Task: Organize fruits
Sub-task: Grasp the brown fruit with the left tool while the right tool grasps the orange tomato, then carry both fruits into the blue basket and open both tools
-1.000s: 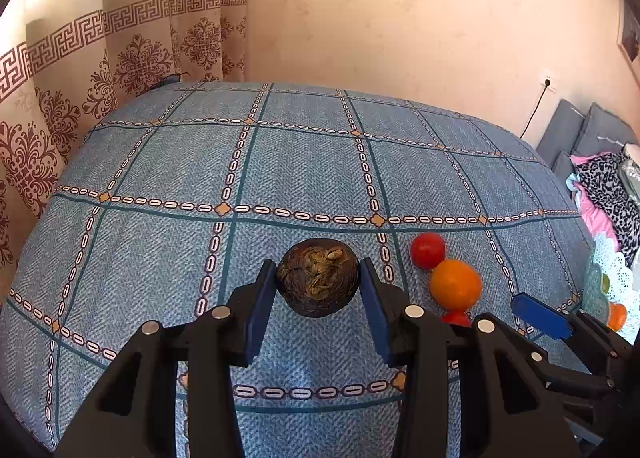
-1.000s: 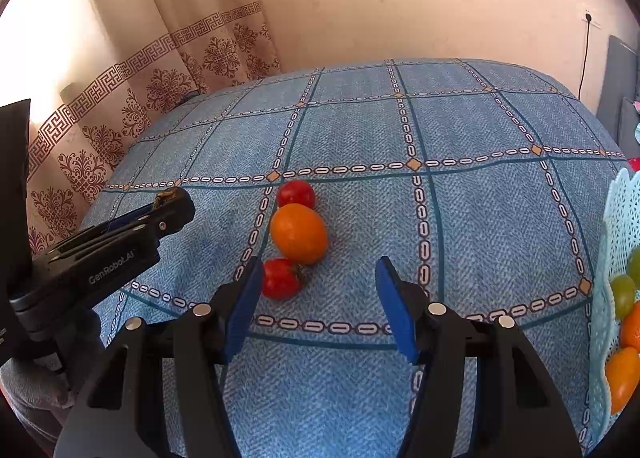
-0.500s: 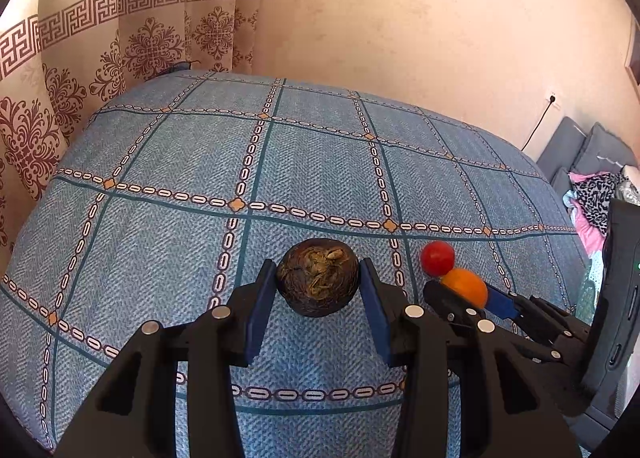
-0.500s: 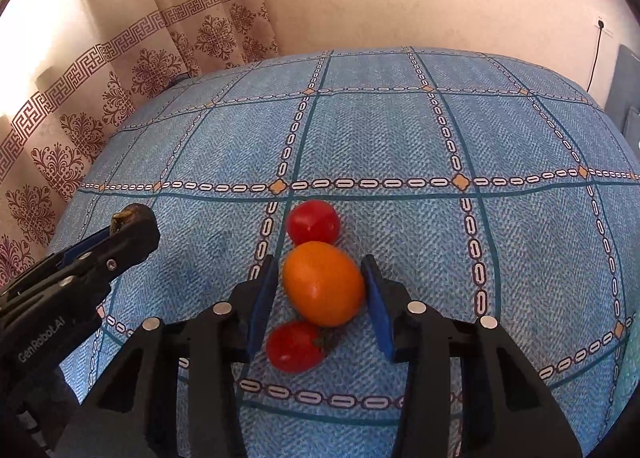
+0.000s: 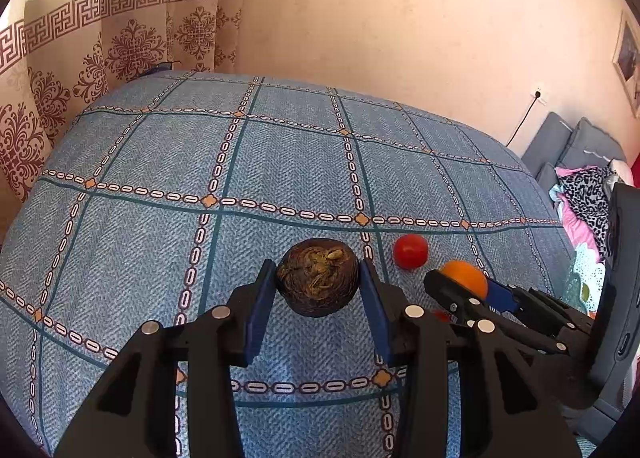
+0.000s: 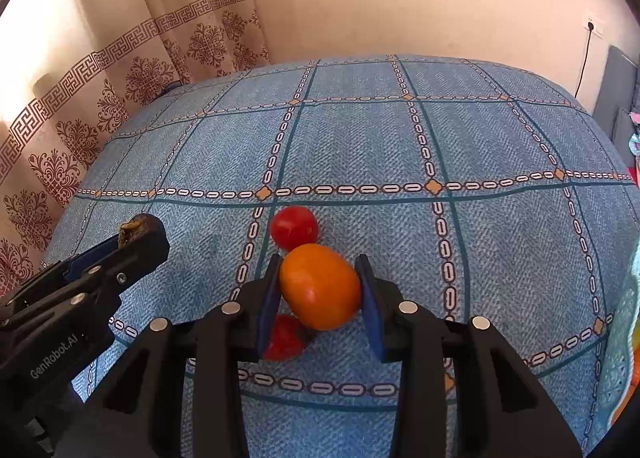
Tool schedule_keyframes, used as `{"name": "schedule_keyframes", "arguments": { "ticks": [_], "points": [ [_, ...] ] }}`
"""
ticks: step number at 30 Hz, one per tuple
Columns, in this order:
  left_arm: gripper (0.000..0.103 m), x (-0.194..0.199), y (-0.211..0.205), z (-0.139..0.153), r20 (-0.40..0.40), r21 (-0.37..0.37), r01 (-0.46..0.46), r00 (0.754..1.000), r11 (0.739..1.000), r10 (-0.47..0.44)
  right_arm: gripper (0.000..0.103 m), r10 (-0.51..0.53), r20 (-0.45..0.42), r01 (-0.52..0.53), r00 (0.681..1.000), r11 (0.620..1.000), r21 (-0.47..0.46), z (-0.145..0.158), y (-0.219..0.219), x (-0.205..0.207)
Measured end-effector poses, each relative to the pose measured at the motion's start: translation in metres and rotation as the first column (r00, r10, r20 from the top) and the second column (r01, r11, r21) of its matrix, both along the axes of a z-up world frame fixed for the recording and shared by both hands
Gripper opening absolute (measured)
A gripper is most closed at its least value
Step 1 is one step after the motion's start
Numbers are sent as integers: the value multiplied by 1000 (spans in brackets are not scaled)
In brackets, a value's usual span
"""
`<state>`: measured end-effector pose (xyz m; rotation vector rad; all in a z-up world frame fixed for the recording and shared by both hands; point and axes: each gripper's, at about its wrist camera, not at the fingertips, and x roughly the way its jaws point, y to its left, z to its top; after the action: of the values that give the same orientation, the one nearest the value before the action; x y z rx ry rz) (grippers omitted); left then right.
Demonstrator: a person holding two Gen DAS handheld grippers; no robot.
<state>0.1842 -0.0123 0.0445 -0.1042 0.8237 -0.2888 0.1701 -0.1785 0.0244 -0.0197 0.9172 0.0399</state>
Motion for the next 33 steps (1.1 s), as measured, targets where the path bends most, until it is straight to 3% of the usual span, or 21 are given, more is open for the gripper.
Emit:
{"name": "schedule_keyframes", "arguments": {
  "ticks": [23,33],
  "points": [
    [43,-30,-40,12,17,-78,167,986,983,-166,38,-94,144,91,985,995,32,69,-52,-66],
    [43,-51,-74,11,26,-42,261,965,964,-260,38,-170,177,165,969,985,45,84,-92,-111]
  ]
}}
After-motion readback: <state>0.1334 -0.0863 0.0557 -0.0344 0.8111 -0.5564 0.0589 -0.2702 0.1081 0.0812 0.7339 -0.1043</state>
